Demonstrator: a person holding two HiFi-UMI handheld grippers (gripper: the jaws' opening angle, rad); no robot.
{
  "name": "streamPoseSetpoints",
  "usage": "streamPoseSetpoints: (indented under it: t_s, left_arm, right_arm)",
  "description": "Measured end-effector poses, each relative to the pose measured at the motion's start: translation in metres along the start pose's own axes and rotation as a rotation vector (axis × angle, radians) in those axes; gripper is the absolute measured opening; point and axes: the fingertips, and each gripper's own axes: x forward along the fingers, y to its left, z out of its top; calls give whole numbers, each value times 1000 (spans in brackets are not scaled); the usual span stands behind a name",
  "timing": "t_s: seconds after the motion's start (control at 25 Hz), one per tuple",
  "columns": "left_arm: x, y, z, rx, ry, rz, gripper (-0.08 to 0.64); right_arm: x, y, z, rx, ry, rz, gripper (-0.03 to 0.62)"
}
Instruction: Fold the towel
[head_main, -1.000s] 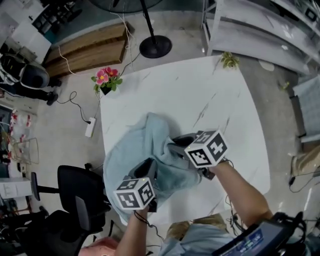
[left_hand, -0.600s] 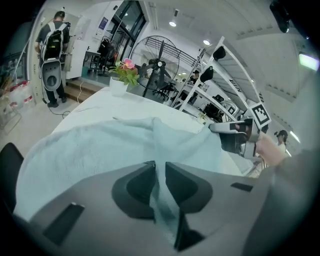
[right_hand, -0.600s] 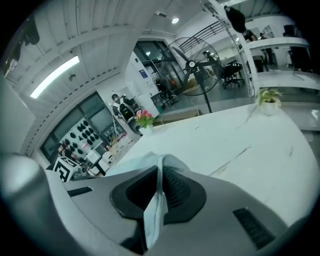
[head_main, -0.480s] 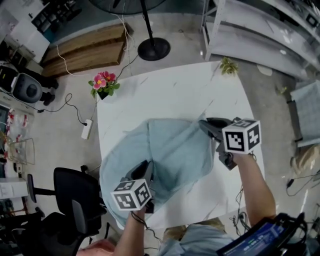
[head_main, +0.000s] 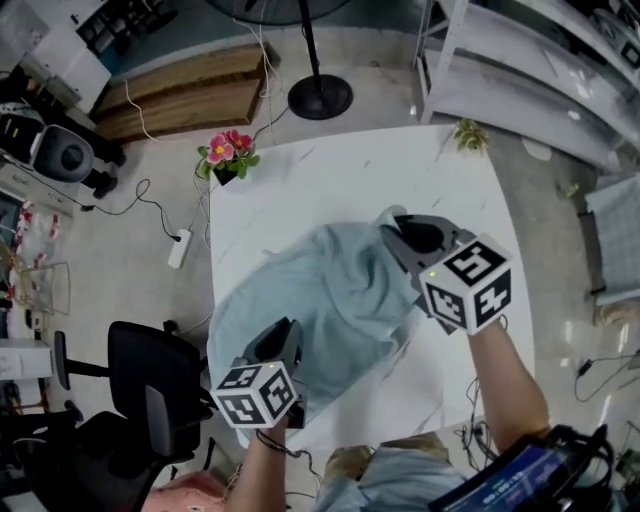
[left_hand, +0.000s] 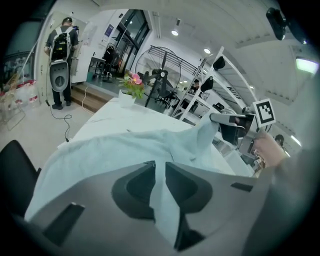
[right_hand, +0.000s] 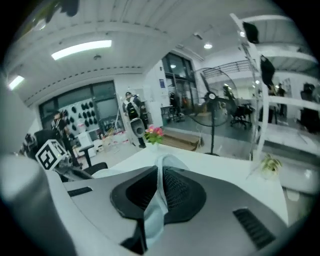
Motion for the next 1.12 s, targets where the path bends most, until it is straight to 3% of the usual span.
streamPoseSetpoints:
  t_s: [0.12, 0.28, 0.44, 0.56, 0.68, 0.84, 0.96, 1.12]
  left_arm:
    - [-26, 16, 2, -24, -48, 39, 66]
    - [-57, 44, -9, -77, -83, 112, 66]
    - [-77, 66, -33, -105, -81, 137, 66]
    - [-78, 61, -35, -97, -85, 95, 67]
    - [-71, 49, -27, -62, -92, 45, 94]
    - [-59, 27, -13, -6, -98, -36, 151]
    - [-44, 4, -10, 68, -62, -110, 195]
    - [-23, -18, -28, 180, 46, -182, 237]
  right_arm:
    - [17, 84, -1, -249, 24, 108, 40]
    - [33, 190, -69, -566, 151, 301, 40]
    - [47, 240, -152, -718, 275, 384, 43]
    - [45, 255, -174, -692, 320, 462, 102]
    - [28, 268, -157, -623, 292, 571, 194]
    - [-3, 256, -117, -563, 216, 623, 186]
    - [-21, 218, -87, -435, 128, 576, 152]
    - [-23, 138, -62, -434, 71, 349, 148]
